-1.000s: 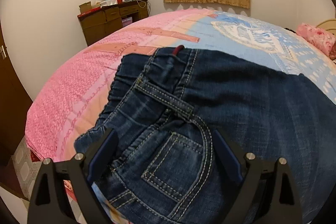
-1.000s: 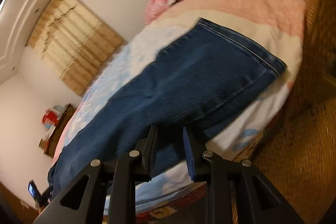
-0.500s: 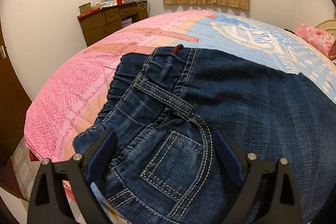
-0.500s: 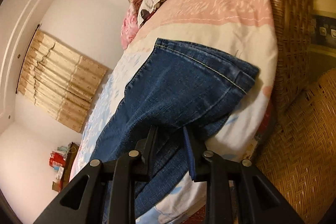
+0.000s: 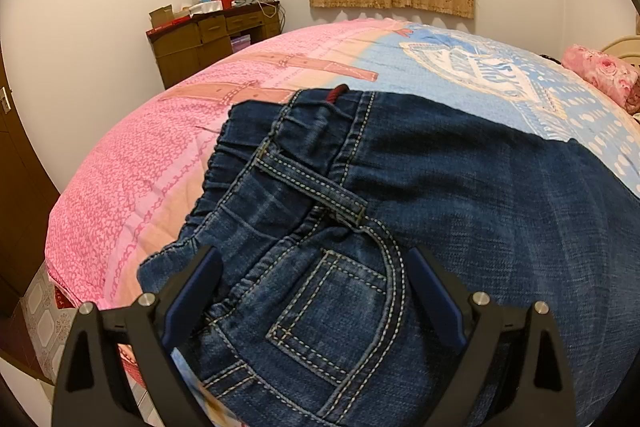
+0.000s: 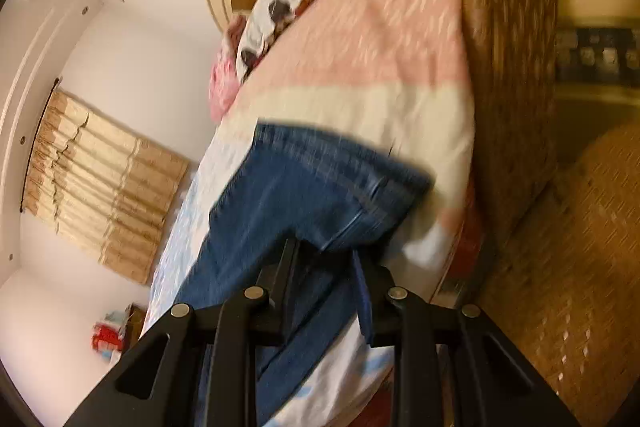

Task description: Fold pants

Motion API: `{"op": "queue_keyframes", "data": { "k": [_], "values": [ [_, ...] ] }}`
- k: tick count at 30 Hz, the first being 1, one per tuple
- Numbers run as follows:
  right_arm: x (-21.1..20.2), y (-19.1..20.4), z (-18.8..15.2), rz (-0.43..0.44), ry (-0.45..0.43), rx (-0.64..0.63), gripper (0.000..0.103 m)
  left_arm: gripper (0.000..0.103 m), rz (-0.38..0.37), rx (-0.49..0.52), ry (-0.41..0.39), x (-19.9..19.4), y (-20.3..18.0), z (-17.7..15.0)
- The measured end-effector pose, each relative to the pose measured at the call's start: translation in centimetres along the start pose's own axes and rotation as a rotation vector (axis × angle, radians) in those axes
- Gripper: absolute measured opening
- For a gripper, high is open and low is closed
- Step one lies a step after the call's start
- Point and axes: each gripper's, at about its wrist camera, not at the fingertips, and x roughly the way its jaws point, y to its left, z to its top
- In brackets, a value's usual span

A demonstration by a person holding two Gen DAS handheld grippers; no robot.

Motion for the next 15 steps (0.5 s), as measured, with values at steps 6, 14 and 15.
{"op": "queue_keyframes", "data": {
  "k": [6, 14, 15],
  "values": [
    [0.0, -1.3, 1.1, 0.016, 0.01, 0.067, 0.034, 0.097, 0.0, 0.0, 0.0, 0.1, 0.0, 0.1],
    [-1.4, 3.8, 2.1, -0.101, -0.001, -0.305, 0.002, 0.097, -0.001, 0.004, 0.007, 0.2, 0.0, 0.2],
    [-1.7, 4.0, 2.8, -0.091, -0.009, -0.311, 0.002, 0.097, -0.001, 0.005, 0.007, 0.3, 0.0, 0.4]
  ]
}}
